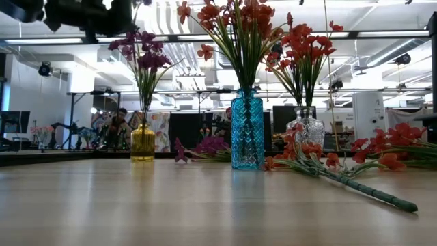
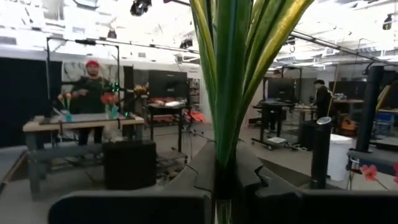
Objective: Sort flowers into vase by color
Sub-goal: Put the bottom violet flowers into the yellow vase
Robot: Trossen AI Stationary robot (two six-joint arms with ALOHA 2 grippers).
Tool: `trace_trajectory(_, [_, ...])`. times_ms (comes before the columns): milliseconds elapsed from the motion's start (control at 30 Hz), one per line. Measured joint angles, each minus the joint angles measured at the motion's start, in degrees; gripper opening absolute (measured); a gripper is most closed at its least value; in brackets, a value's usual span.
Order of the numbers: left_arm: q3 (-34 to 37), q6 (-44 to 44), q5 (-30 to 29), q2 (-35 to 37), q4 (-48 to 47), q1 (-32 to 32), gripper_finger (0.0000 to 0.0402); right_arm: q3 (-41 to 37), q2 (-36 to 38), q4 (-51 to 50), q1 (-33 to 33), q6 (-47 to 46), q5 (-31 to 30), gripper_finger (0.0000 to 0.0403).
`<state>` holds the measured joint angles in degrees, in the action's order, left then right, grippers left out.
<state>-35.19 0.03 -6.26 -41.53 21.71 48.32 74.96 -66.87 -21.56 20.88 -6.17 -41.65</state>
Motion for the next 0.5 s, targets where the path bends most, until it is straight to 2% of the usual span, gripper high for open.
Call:
trace_trajectory(333, [3.54,-8.50,10.42,-4.02,2.14,7.03,0.0000,0.00,0.00,-0.02,-0.30,-1.18,-0.46,0.0244])
trace_trajectory(500, [4.46,-9.84,11.74,-5.87,1.84,7.82,0.0000,0.00,0.00,0.00,-0.30,-1.49,-0.48,0.0244])
